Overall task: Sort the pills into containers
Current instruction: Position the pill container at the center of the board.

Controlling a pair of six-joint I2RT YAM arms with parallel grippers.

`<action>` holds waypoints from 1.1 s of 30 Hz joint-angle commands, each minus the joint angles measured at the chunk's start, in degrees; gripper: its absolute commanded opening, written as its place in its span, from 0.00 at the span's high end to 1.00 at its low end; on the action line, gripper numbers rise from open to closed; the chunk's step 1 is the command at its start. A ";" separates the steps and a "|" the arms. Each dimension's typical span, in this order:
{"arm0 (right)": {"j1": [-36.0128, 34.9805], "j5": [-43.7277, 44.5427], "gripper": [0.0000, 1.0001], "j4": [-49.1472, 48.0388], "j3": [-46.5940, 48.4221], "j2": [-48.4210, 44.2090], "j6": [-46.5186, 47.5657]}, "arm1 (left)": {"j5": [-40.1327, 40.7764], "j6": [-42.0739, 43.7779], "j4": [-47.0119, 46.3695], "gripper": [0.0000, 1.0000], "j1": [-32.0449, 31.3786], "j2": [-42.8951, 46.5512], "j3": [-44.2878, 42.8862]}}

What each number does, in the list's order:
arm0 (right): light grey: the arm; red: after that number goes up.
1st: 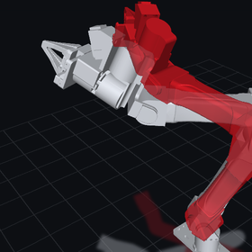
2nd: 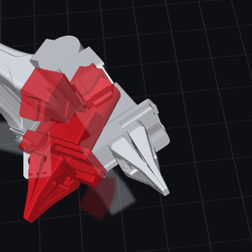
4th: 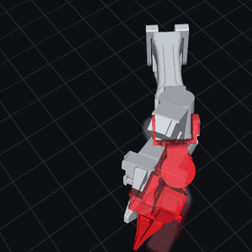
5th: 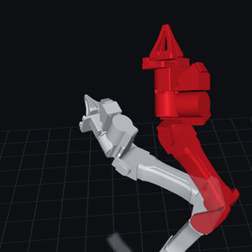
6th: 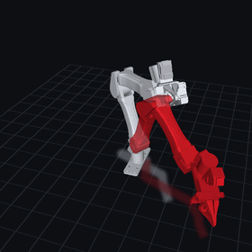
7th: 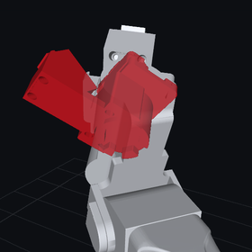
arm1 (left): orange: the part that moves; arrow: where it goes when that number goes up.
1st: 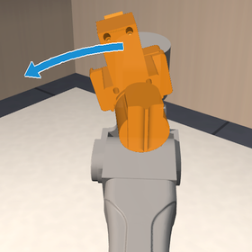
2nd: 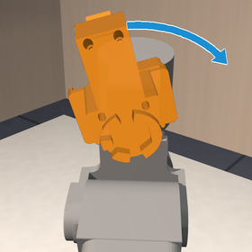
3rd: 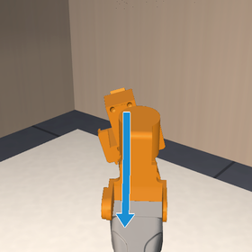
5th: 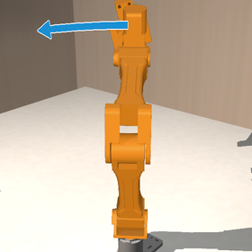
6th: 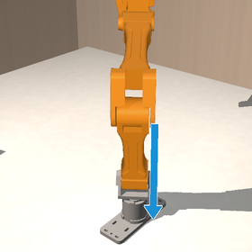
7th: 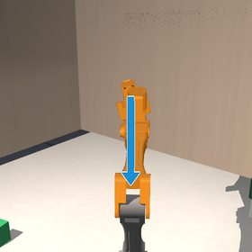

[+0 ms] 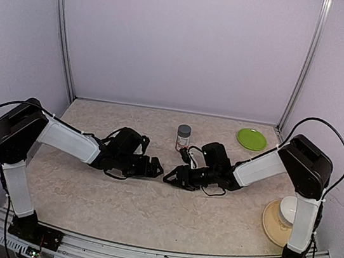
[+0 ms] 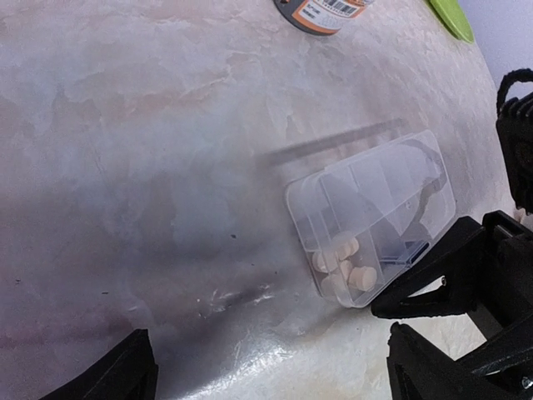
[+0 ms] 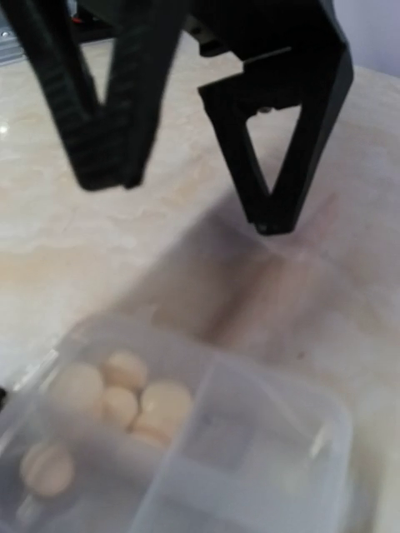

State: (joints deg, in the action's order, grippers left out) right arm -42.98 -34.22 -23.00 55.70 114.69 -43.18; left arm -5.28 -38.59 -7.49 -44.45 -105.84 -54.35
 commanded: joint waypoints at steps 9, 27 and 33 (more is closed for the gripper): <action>0.62 4.11 0.28 9.86 -0.86 -11.55 7.85 | 3.00 0.84 -0.48 0.01 1.29 5.71 3.39; 12.22 9.96 0.13 10.90 -7.71 -12.58 12.37 | 9.46 4.83 3.65 0.01 3.52 15.41 3.50; 12.14 11.23 0.12 9.82 -5.73 -8.74 12.22 | 10.26 4.99 4.36 0.01 3.97 17.58 4.19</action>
State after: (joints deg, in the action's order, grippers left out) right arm -31.09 -24.71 -13.04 47.90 103.48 -31.31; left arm 3.53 -34.83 -4.27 -40.93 -90.45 -51.29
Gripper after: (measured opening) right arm 0.875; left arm 0.989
